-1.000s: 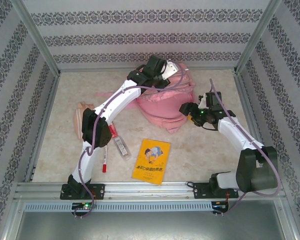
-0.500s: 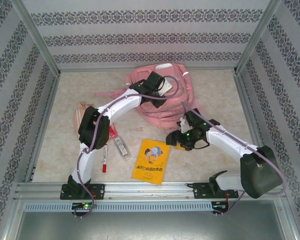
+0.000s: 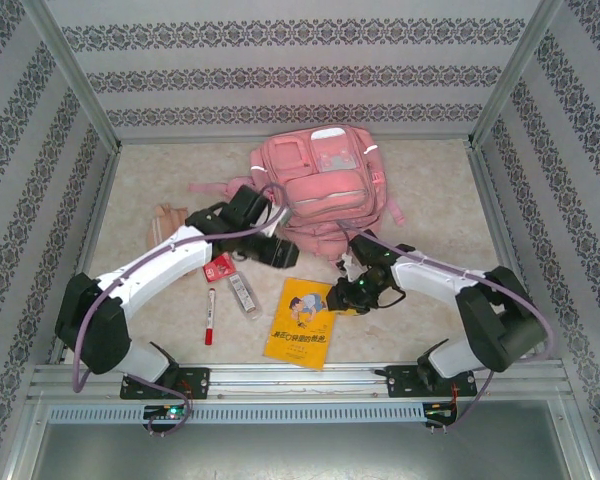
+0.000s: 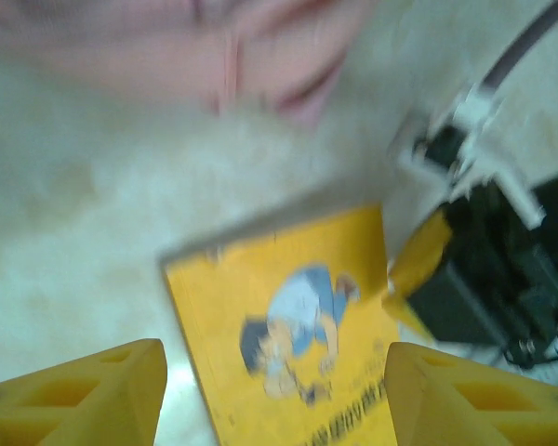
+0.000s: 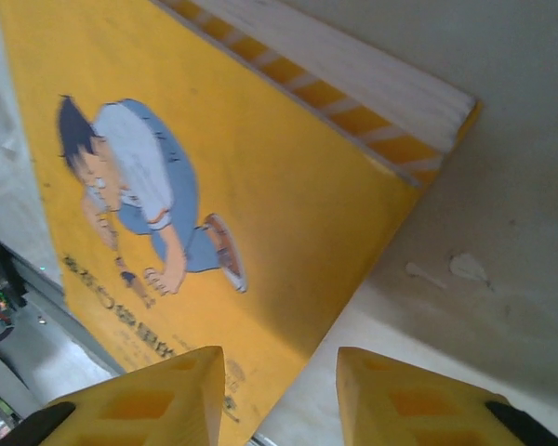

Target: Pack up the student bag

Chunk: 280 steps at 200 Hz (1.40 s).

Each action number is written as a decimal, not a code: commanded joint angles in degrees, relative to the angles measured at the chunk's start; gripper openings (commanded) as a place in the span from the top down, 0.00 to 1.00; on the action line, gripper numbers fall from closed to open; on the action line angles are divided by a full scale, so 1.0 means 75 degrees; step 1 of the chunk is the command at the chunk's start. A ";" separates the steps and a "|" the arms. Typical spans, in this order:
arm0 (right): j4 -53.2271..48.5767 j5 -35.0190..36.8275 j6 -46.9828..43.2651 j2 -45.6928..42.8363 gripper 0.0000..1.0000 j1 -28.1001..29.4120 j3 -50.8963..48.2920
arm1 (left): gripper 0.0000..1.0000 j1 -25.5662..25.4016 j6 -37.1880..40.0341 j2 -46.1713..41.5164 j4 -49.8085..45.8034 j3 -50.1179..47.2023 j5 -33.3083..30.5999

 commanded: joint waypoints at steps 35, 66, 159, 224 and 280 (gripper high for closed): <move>0.0801 0.0891 0.0250 0.1206 0.84 -0.0316 -0.0024 | 0.34 -0.0104 -0.1239 0.1471 -0.0020 -0.0582 0.0971; 0.0992 0.1077 0.0510 0.1603 0.85 -0.0568 -0.0043 | 0.32 -0.0255 -0.1317 0.2295 -0.0217 -0.0149 0.1078; 0.2287 -0.0045 0.0572 0.1495 0.84 -0.0838 -0.0710 | 0.43 -0.0480 -0.2172 0.2525 0.0977 0.0113 0.2606; 0.2968 -0.0516 0.0510 0.1017 0.84 -0.0832 -0.0915 | 0.51 -0.0492 -0.3018 0.1691 0.2870 -0.0620 0.3103; 0.3695 -0.1167 0.0395 0.0756 0.84 -0.0888 -0.1173 | 0.61 -0.0506 -0.2768 0.1622 0.3230 -0.1314 0.3086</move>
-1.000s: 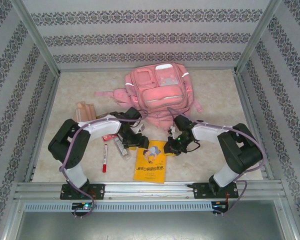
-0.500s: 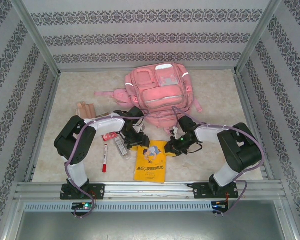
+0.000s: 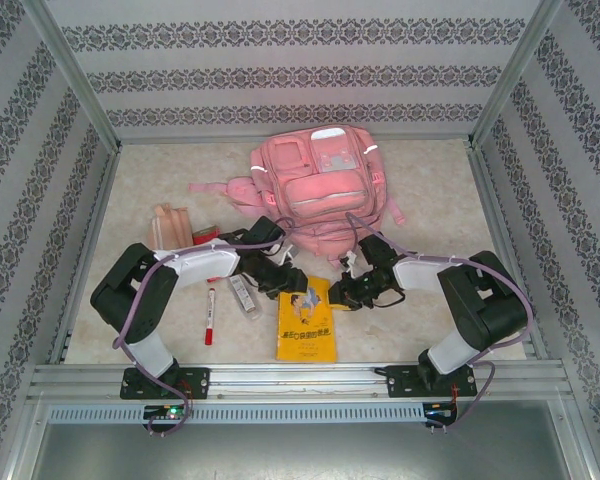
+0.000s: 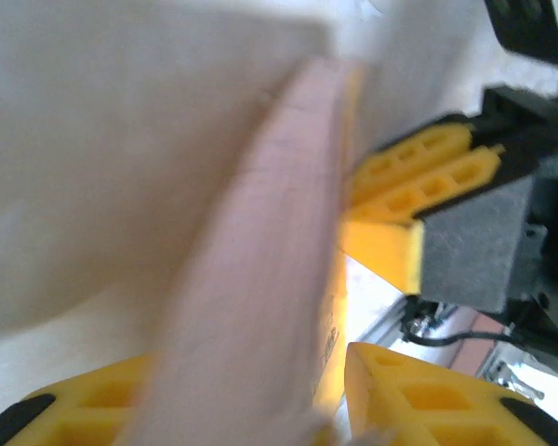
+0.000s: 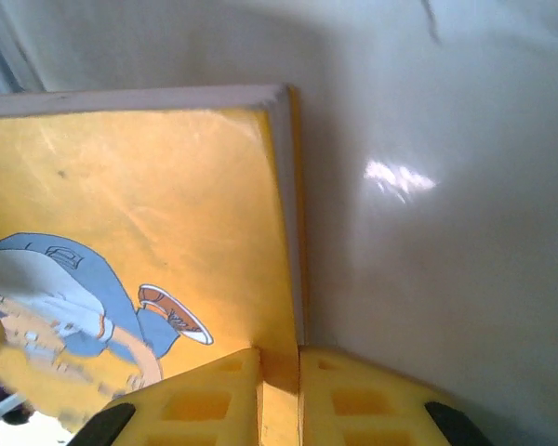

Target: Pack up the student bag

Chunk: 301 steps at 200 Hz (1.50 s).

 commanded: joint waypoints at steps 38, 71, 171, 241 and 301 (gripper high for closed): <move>0.0973 0.0372 -0.0159 -0.0892 0.67 -0.0087 -0.0579 | 0.83 -0.0140 0.1088 -0.0237 -0.0714 0.0673 0.0084; 0.0947 0.0607 -0.0511 -0.2685 0.50 -0.0310 -0.0795 | 0.94 0.0029 0.3158 -0.1121 -0.2049 0.1665 -0.0381; 0.3098 0.1097 -0.3956 -0.6555 0.02 0.0435 -0.1458 | 1.00 0.1137 0.8158 -0.3746 0.0848 0.1014 0.0759; 0.4123 0.1214 -0.0494 -0.5350 0.02 0.0182 -0.0730 | 1.00 0.1877 0.0909 -0.2638 0.6619 0.1493 0.0741; 0.5664 0.1802 0.3795 -0.3483 0.02 -0.0207 0.0252 | 1.00 0.2093 -0.1792 -0.2408 0.7445 0.1061 -0.0967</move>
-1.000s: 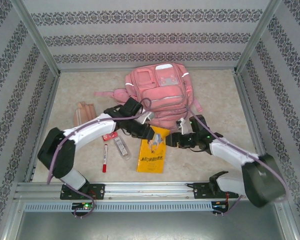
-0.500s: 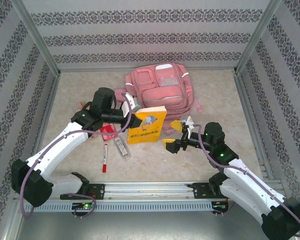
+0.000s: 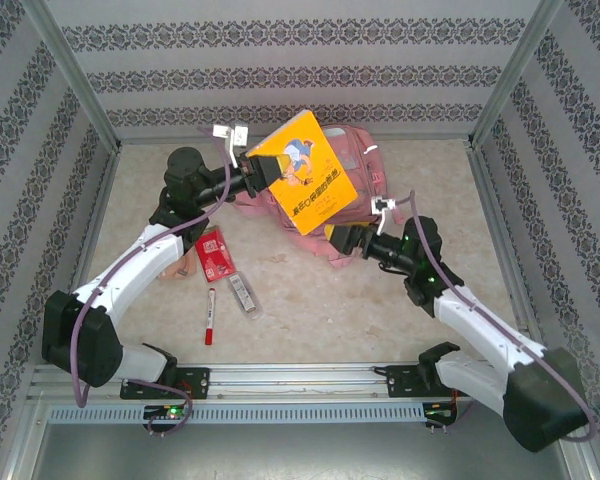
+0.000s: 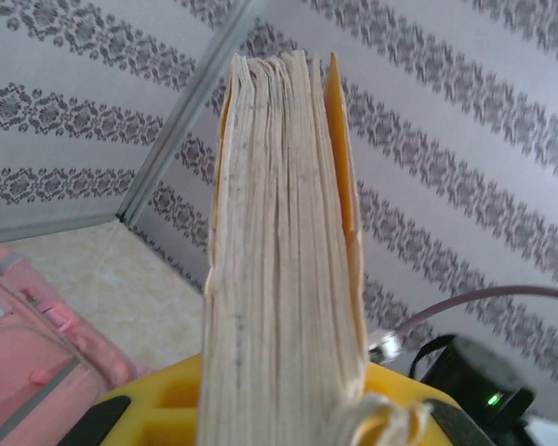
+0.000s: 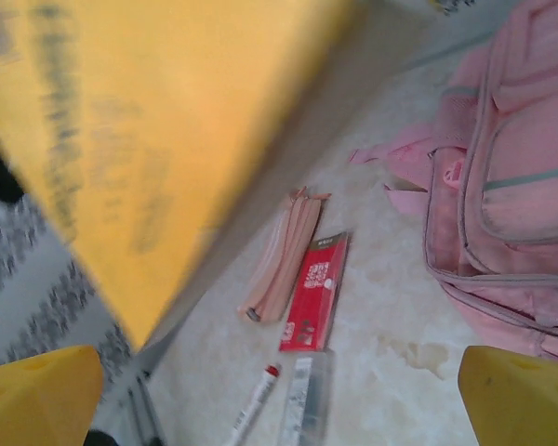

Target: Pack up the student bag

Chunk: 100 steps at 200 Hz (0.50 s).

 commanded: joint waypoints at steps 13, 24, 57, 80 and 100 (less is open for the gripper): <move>0.2062 0.0222 0.2615 0.0912 0.02 0.0185 0.0743 | 1.00 -0.0058 -0.2449 0.0216 0.1586 -0.0299 -0.0821; 0.2632 0.0533 0.3056 0.1042 0.03 0.0229 0.0776 | 1.00 -0.0114 -0.2806 0.0304 0.1786 -0.0397 -0.0894; 0.3470 0.1382 0.3701 0.1066 0.11 0.0243 0.0792 | 1.00 -0.0185 -0.3306 0.0359 0.1673 -0.0535 -0.1081; 0.3726 0.1504 0.3893 0.1167 0.27 0.0220 0.0980 | 1.00 -0.0193 -0.3538 0.0363 0.1541 -0.0621 -0.1227; 0.4361 0.1694 0.4264 0.1359 0.51 0.0197 0.0941 | 1.00 -0.0199 -0.3732 0.0416 0.1493 -0.0597 -0.1245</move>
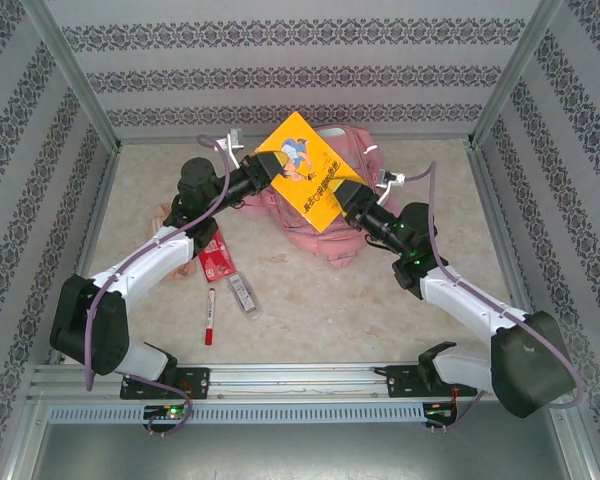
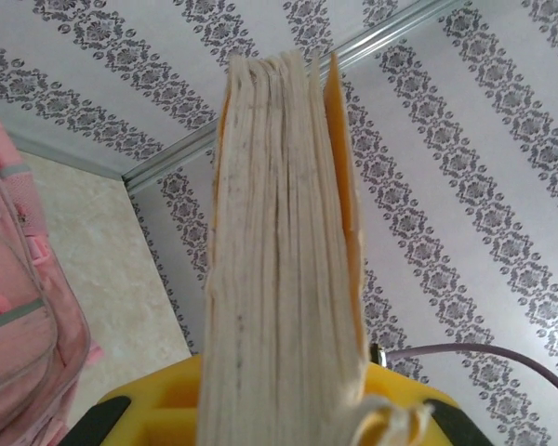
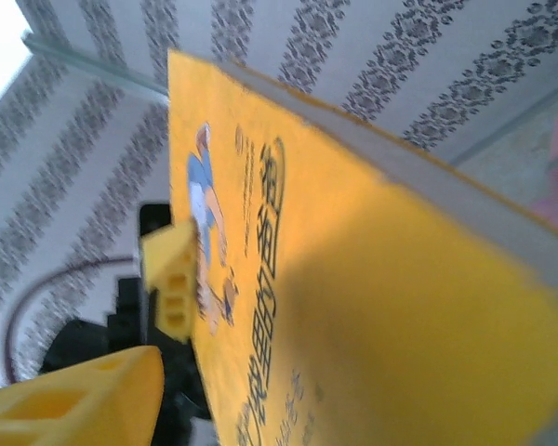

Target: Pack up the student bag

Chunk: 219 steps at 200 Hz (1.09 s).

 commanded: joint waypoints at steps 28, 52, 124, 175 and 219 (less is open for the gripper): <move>0.1915 0.0251 0.0977 0.0494 0.86 -0.0014 0.0438 | 0.80 -0.0082 -0.0829 -0.0011 0.0245 0.0155 -0.0031; 0.1659 0.0509 0.0956 0.0304 1.00 -0.0188 0.0380 | 0.57 -0.0024 0.0460 0.0022 -0.0147 0.0367 0.0436; -0.2688 0.0995 0.0544 -0.0790 1.00 -0.2431 0.0633 | 0.34 -0.0831 0.9204 0.0511 -0.5294 0.1723 -0.0518; -0.3556 0.0476 0.0261 -0.0928 1.00 -0.4091 0.0598 | 0.25 -0.2056 1.1992 0.2766 -0.7965 0.4068 -0.2038; -0.4413 0.0406 -0.0437 -0.1226 1.00 -0.4467 0.0457 | 0.21 -0.2142 1.1467 0.4686 -0.8402 0.5879 -0.2814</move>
